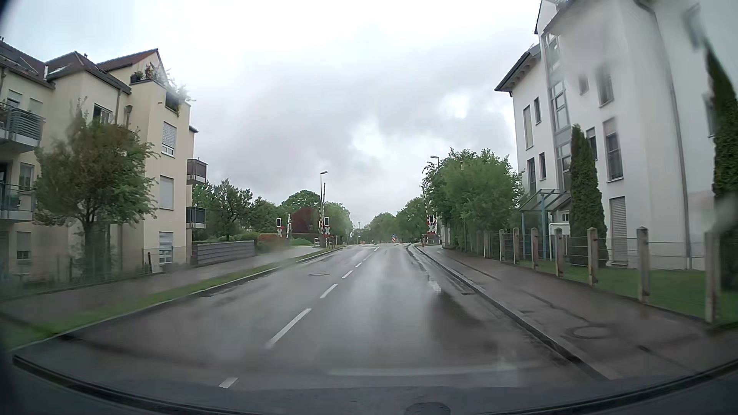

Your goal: Follow the waypoints while adhering to traffic rules and regulations

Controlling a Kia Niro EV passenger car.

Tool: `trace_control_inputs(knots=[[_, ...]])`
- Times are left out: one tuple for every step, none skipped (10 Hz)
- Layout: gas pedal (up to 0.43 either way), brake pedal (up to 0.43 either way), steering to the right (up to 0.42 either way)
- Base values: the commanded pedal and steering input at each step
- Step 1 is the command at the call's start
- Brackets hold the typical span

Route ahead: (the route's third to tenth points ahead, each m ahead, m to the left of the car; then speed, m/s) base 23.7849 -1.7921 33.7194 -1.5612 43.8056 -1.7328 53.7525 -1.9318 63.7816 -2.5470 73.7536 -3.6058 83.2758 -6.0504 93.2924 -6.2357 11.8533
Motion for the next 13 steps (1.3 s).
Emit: trace_control_inputs(knots=[[0.0,0.0,0.002],[0.0,0.0,0.002],[0.0,0.0,0.002],[0.0,0.0,0.001],[0.0,0.0,0.0],[0.0,0.0,0.0],[0.0,0.0,0.0],[0.0,0.0,0.0],[0.0,0.0,0.0],[0.0,0.0,0.0],[0.0,0.0,0.0],[0.059,0.0,0.0],[0.059,0.0,0.0]])
